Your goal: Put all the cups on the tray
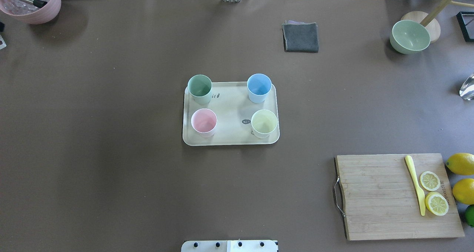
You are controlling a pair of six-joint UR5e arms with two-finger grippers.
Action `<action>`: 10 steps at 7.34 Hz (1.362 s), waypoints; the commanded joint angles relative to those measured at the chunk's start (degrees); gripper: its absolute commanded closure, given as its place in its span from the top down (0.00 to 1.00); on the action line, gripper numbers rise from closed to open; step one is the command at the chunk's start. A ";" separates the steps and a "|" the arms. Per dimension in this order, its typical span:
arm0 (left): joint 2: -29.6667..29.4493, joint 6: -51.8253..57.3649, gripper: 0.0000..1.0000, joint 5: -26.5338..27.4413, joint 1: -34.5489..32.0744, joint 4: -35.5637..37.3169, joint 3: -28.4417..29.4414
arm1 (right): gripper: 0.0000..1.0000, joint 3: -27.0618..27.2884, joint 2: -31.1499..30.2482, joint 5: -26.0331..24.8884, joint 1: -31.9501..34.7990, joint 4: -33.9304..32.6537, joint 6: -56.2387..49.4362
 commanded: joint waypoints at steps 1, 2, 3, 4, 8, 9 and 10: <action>7.15 2.44 0.98 -0.26 -5.68 0.18 2.54 | 1.00 -5.43 -1.17 0.17 5.57 0.18 -7.12; 7.44 3.05 0.98 -0.34 -5.87 0.18 3.15 | 1.00 -5.36 -1.78 0.17 6.28 0.27 -7.22; 7.53 3.05 0.98 -1.39 -5.78 0.27 3.85 | 1.00 -5.01 -2.04 0.26 6.46 0.27 -7.14; 7.62 3.14 0.98 -2.96 -5.78 0.27 4.82 | 1.00 -4.92 -1.87 0.26 6.55 0.18 -6.61; 10.25 3.14 0.98 -3.07 -7.80 0.26 4.74 | 1.00 -4.83 -1.35 0.44 6.55 0.35 -6.26; 10.25 3.14 0.98 -2.98 -7.80 0.18 4.74 | 1.00 -4.83 -1.26 0.44 6.55 0.44 -6.26; 10.25 3.14 0.98 -2.89 -7.80 0.27 4.74 | 1.00 -4.83 -1.17 0.52 6.55 0.44 -6.26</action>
